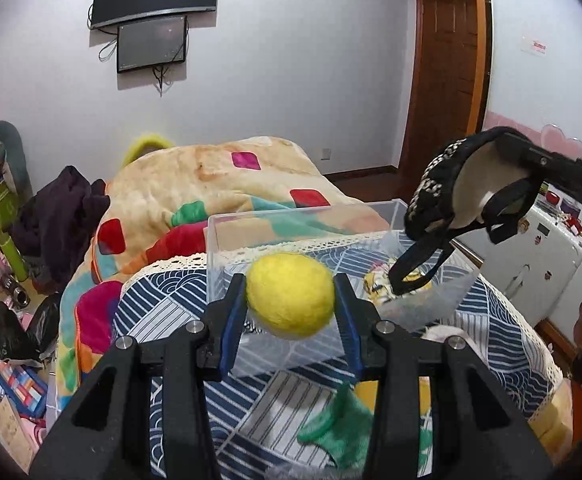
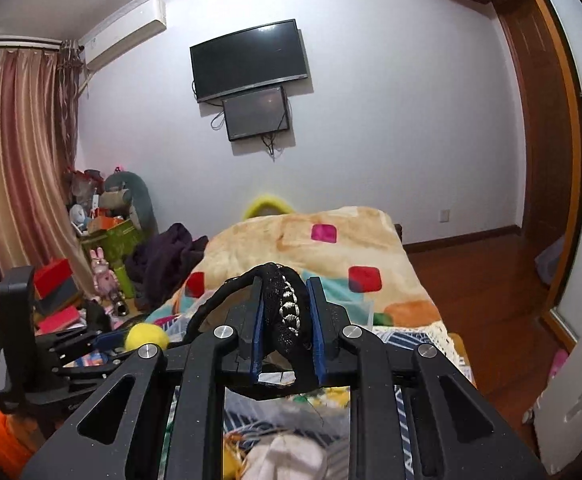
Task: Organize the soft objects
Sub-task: 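Lower the hat with the right tool into the box while the left tool releases the ball inside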
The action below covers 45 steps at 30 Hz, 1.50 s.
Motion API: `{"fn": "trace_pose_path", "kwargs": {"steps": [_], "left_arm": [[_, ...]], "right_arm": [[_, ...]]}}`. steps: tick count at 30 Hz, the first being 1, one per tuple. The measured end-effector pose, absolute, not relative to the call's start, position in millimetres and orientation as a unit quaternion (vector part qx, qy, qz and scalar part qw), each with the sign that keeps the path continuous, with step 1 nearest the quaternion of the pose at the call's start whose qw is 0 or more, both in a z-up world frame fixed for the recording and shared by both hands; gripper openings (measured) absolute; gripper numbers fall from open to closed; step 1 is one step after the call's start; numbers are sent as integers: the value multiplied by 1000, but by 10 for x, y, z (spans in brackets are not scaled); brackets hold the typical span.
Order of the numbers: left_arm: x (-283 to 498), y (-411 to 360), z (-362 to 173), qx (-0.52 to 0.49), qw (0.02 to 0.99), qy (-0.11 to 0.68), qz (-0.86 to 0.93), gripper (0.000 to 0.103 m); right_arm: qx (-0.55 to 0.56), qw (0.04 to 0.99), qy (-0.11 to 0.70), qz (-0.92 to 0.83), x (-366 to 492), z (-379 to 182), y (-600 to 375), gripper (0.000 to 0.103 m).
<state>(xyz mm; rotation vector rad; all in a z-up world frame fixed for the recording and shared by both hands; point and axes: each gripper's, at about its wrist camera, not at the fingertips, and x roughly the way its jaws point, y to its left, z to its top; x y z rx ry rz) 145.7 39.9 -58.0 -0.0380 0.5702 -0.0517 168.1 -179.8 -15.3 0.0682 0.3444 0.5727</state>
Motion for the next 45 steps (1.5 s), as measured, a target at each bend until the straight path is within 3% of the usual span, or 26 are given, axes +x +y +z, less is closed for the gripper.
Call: {"fn": "trace_pose_path", "kwargs": {"steps": [25, 30, 33, 37, 40, 45], "left_arm": [[2149, 379, -1029, -28, 931, 363, -18, 43], [2123, 362, -1015, -22, 932, 362, -17, 48], [2082, 332, -991, -13, 934, 356, -15, 57], [1981, 294, -910, 5, 941, 338, -3, 69], [1871, 271, -820, 8, 945, 326, -7, 75], [1721, 293, -697, -8, 949, 315, -23, 82]], "right_arm": [[-48, 902, 318, 288, 2373, -781, -1365, 18], [-65, 896, 333, 288, 2366, -832, -1306, 21], [-66, 895, 335, 286, 2336, -836, -1322, 28], [-61, 894, 337, 288, 2299, -816, -1372, 53], [-68, 897, 328, 287, 2233, -773, -1392, 55], [-80, 903, 308, 290, 2037, -696, -1466, 70]]}}
